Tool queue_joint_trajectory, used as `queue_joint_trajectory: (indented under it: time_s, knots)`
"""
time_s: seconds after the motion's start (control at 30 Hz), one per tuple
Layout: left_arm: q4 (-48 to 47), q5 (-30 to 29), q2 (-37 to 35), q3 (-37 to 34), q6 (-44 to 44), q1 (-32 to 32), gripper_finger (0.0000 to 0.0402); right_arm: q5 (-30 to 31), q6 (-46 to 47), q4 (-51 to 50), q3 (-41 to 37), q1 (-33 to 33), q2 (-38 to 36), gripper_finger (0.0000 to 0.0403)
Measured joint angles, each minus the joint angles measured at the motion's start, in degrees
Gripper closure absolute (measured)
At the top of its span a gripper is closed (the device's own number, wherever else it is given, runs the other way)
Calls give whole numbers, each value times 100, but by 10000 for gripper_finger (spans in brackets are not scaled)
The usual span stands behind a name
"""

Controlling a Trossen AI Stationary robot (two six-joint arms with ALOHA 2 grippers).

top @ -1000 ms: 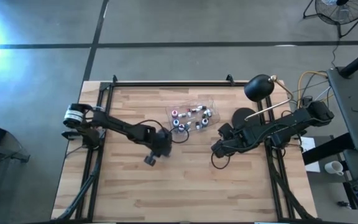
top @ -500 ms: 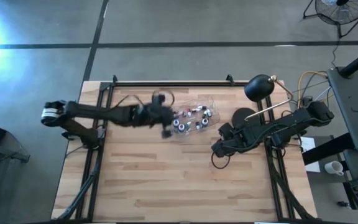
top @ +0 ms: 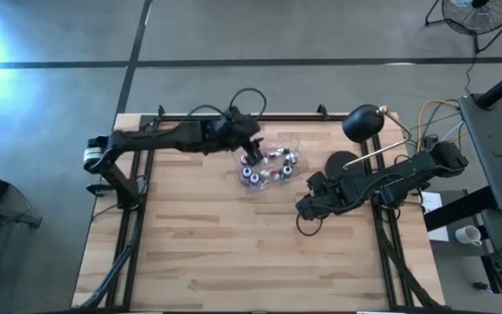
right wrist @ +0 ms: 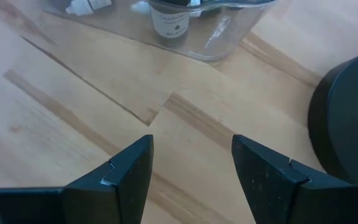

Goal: Pick & Place food coloring
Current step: Return to Home Position

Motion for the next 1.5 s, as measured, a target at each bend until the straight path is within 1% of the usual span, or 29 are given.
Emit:
queue_joint_trajectory:
  time_s: [0.03, 0.17, 0.27, 0.3, 0.33, 0.4, 0.5, 0.57, 0.7, 0.8, 0.93, 1.0, 1.1, 1.17, 1.2, 1.27, 1.37, 1.5]
  knots:
    - [-284, -51, -44, 235, -7, -15, 237, -3, 20, 9, 0, 0, -1, 193]
    - [-1303, 45, -292, 1030, 38, -154, 234, -24, -33, -18, 64, -22, -3, 193]
    - [-2134, 54, -534, 1386, 75, -242, 233, -482, 27, -111, 278, -70, -79, 193]
    - [-2458, 57, -624, 1439, -2, -276, 233, -469, -46, -79, 363, -65, -120, 193]
    - [-2714, 78, -726, 1455, -146, -310, 233, -381, -241, 34, 456, -43, -199, 193]
    - [-3195, 396, -958, 1404, -475, -345, 233, -221, -803, 262, 617, -45, -383, 193]
    - [-3578, 1171, -1391, 1132, -1064, -388, 233, -514, -1706, 467, 730, -288, -887, 193]
    - [-3556, 1489, -1765, 812, -1328, -476, 233, -585, -2072, 493, 640, -414, -1316, 193]
    - [-3018, 1536, -2629, -76, -1839, -820, 232, -654, -2419, 491, 176, -421, -2312, 193]
    - [-2187, 1531, -3311, -861, -1946, -1186, 232, -834, -2751, 822, -295, -313, -3084, 193]
    - [-968, 1560, -4070, -1886, -1920, -1661, 232, -1316, -3248, 1905, -1148, -258, -4042, 193]
    - [-593, 1561, -4394, -2296, -2034, -1794, 232, -1527, -3496, 2533, -1627, -260, -4476, 193]
    - [-409, 1542, -4826, -2803, -2411, -1833, 232, -1782, -3732, 3330, -2257, -259, -4992, 193]
    - [-403, 1538, -5051, -3068, -2803, -1833, 232, -1828, -3758, 3689, -2569, -258, -5262, 193]
    - [-352, 1536, -5140, -3183, -2838, -1833, 232, -1822, -3760, 3811, -2700, -260, -5388, 193]
    - [-57, 1650, -5282, -3433, -2577, -1864, 232, -1787, -3780, 3968, -2927, -263, -5599, 193]
    - [550, 2068, -5513, -3853, -1972, -1886, 232, -1825, -3815, 4265, -3228, -258, -5909, 193]
    - [1720, 2094, -5860, -4575, -1751, -1883, 232, -1826, -3902, 4891, -3730, -260, -6258, 193]
